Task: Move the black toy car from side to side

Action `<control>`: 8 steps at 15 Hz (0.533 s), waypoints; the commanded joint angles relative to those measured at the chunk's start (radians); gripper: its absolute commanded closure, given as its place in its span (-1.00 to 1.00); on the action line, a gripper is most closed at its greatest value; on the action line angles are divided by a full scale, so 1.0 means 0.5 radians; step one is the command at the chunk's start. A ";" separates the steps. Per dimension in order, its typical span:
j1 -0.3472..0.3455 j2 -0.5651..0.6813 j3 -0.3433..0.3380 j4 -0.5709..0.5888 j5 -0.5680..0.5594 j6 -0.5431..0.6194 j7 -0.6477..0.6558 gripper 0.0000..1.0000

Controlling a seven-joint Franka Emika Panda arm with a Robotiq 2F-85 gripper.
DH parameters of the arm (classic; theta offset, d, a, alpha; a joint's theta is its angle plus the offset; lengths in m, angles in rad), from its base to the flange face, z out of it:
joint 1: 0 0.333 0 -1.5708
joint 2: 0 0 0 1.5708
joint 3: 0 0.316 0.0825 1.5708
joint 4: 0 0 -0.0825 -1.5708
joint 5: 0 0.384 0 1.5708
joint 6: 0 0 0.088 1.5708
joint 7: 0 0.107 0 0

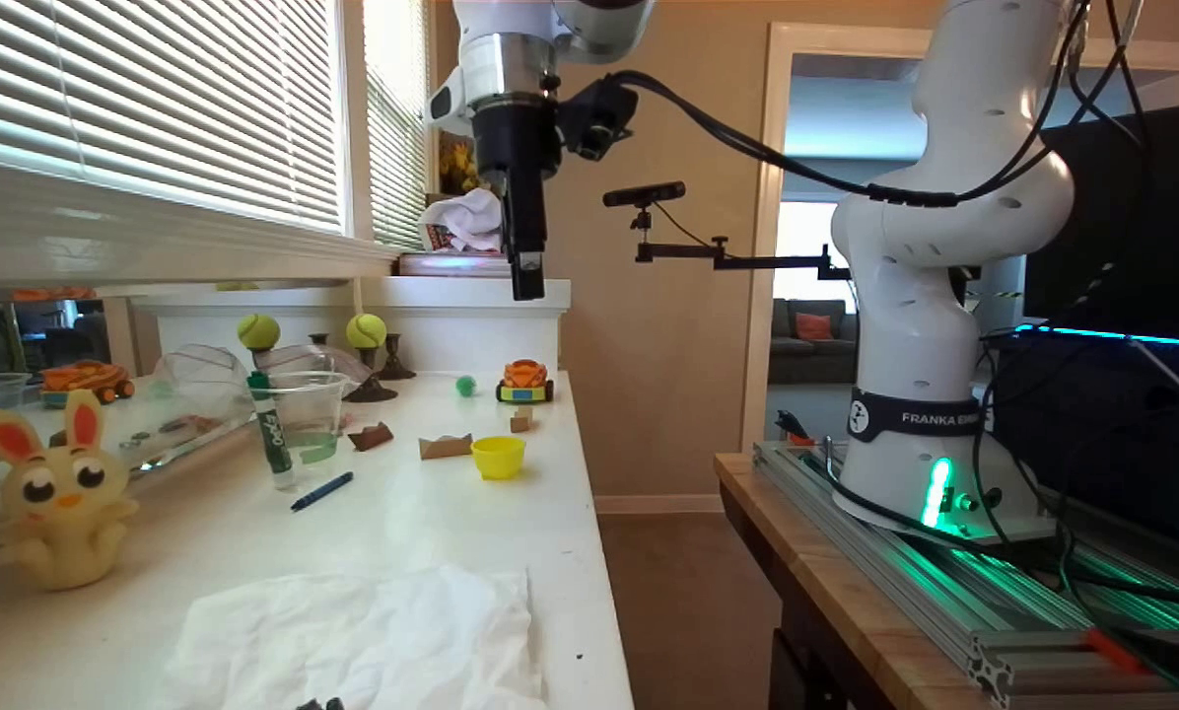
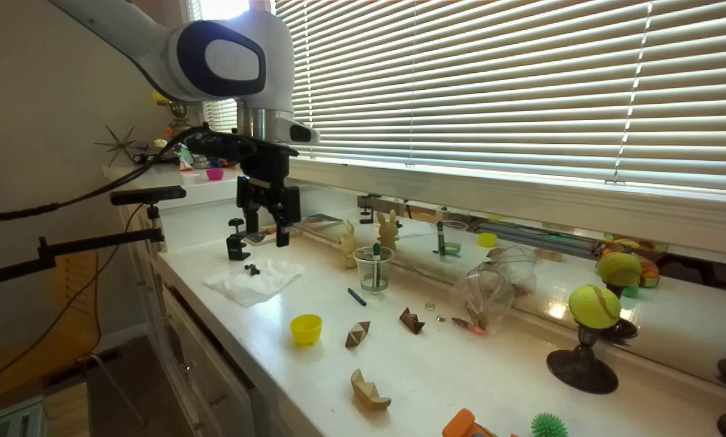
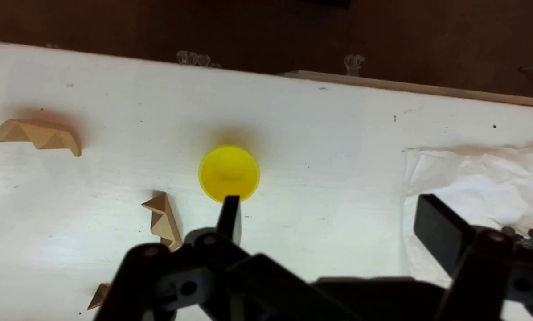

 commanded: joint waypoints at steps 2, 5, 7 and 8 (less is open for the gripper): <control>-0.043 -0.016 0.032 0.019 -0.066 -0.064 0.111 -1.00; -0.027 0.000 0.018 0.002 -0.013 -0.038 0.034 -1.00; -0.027 0.000 0.018 0.002 -0.013 -0.043 0.032 -1.00; -0.027 0.000 0.018 0.002 -0.013 -0.043 0.032 -1.00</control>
